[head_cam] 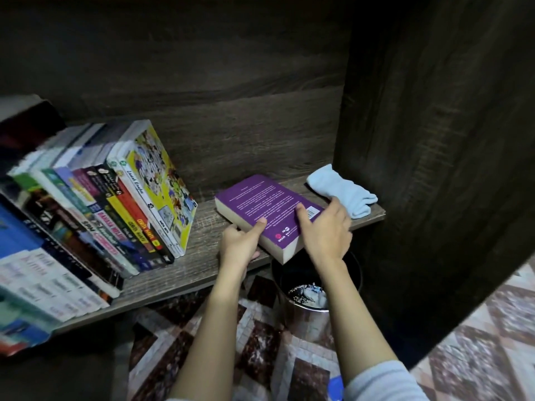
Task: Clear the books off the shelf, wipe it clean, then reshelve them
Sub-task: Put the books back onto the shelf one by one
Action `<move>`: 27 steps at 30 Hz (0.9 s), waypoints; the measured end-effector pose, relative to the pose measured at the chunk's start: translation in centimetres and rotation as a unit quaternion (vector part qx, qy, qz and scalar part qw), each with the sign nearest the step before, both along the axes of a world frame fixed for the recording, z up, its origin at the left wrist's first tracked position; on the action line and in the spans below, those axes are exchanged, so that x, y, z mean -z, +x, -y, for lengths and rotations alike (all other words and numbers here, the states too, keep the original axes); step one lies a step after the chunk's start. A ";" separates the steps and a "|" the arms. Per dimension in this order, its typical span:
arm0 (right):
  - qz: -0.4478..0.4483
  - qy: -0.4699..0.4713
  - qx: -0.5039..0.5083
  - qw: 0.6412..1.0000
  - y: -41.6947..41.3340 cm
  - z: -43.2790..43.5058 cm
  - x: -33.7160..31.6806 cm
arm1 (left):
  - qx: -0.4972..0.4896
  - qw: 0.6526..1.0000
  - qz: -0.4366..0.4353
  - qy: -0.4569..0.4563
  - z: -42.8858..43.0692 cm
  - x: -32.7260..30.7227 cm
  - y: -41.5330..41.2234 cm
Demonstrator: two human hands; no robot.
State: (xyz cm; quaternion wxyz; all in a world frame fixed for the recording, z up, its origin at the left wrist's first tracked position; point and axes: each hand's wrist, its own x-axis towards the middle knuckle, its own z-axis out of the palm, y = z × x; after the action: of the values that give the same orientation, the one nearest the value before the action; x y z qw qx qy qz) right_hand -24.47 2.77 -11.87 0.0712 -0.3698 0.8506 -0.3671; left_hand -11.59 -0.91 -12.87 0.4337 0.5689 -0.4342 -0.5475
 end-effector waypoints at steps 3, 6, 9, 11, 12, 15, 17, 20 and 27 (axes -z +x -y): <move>0.063 0.018 0.001 0.998 -0.3 0.6 0.7 | 0.007 1.000 -0.008 0.008 0.1 0.1 0.1; 0.090 0.003 0.024 0.996 -0.3 0.8 0.5 | -0.012 1.000 -0.004 0.004 -0.1 -0.1 -0.1; 0.111 0.010 0.050 0.993 -0.1 0.8 0.0 | -0.038 0.999 -0.010 -0.005 -0.2 -0.6 0.0; 0.124 0.011 0.057 0.990 -0.3 0.7 -0.1 | -0.036 0.997 -0.071 0.007 -0.3 -1.2 0.1; 0.132 0.012 0.056 0.990 -0.4 0.7 -0.1 | -0.032 0.994 -0.102 0.011 -0.4 -1.6 0.1; 0.138 0.013 0.044 0.989 -0.6 0.7 0.0 | -0.019 0.982 -0.186 0.009 -0.4 -2.5 0.3; 0.132 -0.007 0.022 0.991 -0.4 0.7 0.0 | -0.018 0.972 -0.235 0.021 -0.3 -2.8 0.6; 0.169 -0.045 -0.020 0.984 -0.2 0.3 0.0 | 0.001 0.963 -0.267 0.030 -0.2 -2.8 1.2; 0.261 -0.149 -0.114 0.947 -0.2 -0.5 -1.7 | 0.006 0.941 -0.339 0.006 -1.2 -3.7 2.8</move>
State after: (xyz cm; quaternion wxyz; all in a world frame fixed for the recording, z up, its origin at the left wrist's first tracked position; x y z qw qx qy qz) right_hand -24.64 3.26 -10.15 0.2763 -0.3624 0.6900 -0.5623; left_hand -8.79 0.27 -9.13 0.5485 0.3496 -0.2609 -0.7133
